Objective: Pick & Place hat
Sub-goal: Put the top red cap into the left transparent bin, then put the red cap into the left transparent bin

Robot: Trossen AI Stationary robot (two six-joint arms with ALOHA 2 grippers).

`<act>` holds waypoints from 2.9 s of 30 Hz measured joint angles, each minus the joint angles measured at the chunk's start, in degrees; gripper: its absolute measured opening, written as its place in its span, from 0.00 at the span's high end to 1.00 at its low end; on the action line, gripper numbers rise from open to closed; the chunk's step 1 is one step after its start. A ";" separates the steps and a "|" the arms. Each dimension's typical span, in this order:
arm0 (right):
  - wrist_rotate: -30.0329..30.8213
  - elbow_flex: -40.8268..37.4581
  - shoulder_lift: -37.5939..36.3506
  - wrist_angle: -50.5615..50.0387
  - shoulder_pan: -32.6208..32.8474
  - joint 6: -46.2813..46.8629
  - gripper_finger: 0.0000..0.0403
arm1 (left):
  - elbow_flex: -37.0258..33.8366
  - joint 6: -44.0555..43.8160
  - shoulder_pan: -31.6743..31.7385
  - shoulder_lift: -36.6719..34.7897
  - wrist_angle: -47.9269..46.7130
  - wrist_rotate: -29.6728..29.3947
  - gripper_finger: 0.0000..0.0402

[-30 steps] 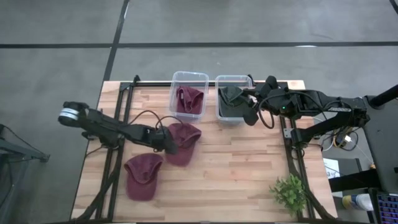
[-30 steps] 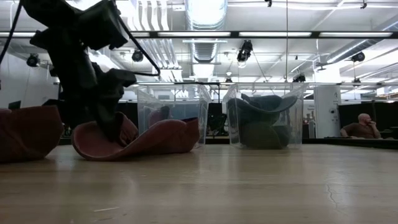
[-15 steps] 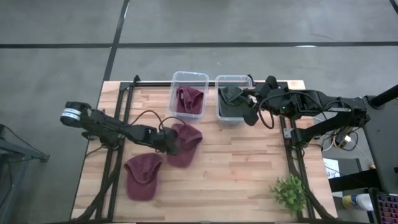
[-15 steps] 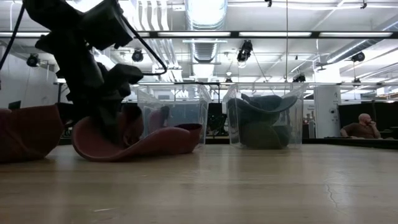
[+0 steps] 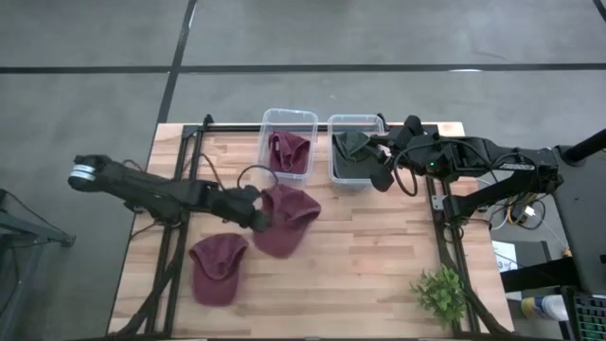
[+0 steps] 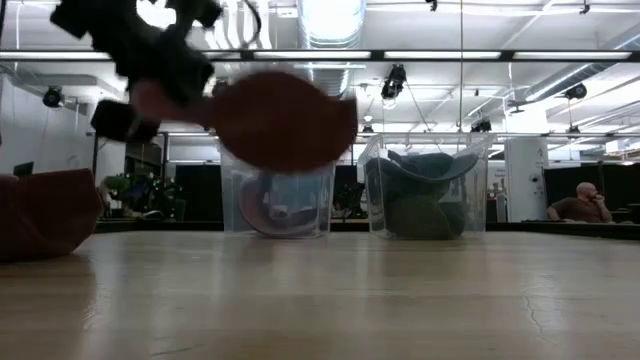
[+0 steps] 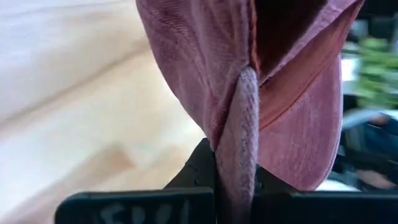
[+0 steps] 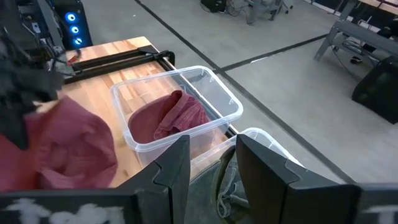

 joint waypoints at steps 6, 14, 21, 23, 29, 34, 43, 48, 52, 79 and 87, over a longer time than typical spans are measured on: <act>0.00 0.00 0.00 0.00 0.00 0.01 0.69 | 4.86 4.87 0.11 -6.88 -0.62 -1.07 0.99; 0.00 0.00 0.00 0.11 0.00 0.27 0.69 | 11.58 15.41 4.48 -9.96 -0.52 -15.64 0.99; 0.02 0.00 -0.02 0.11 0.00 0.70 0.69 | 14.31 21.20 14.46 -7.34 -0.48 -23.89 0.99; 0.03 0.00 -0.02 0.13 0.00 0.70 0.69 | 14.34 21.83 18.57 -5.91 -0.51 -21.64 0.99; 0.11 0.00 -0.02 0.15 0.00 0.70 0.69 | 14.48 24.75 29.21 0.40 -0.57 -13.72 0.99; 0.17 0.00 -0.02 0.17 0.00 0.70 0.69 | 16.64 29.30 34.70 7.04 -0.27 -9.65 0.99; 0.17 0.00 -0.02 0.22 0.00 1.39 0.69 | 24.75 30.64 36.79 19.05 -11.39 -1.95 0.97; 0.17 0.00 -0.02 0.22 0.00 1.38 0.69 | 26.93 29.08 36.76 22.17 -16.49 -2.02 0.96; 0.20 0.00 -0.02 0.24 -0.02 1.31 0.69 | 27.04 29.03 36.76 22.77 -15.99 -1.97 0.96; 0.22 0.00 -0.03 0.24 -0.02 1.14 0.69 | 30.90 30.76 36.83 22.19 -17.93 1.18 0.52; 0.22 0.00 -0.03 0.22 -0.02 1.14 0.69 | 39.02 33.81 36.81 21.95 -23.59 1.63 0.46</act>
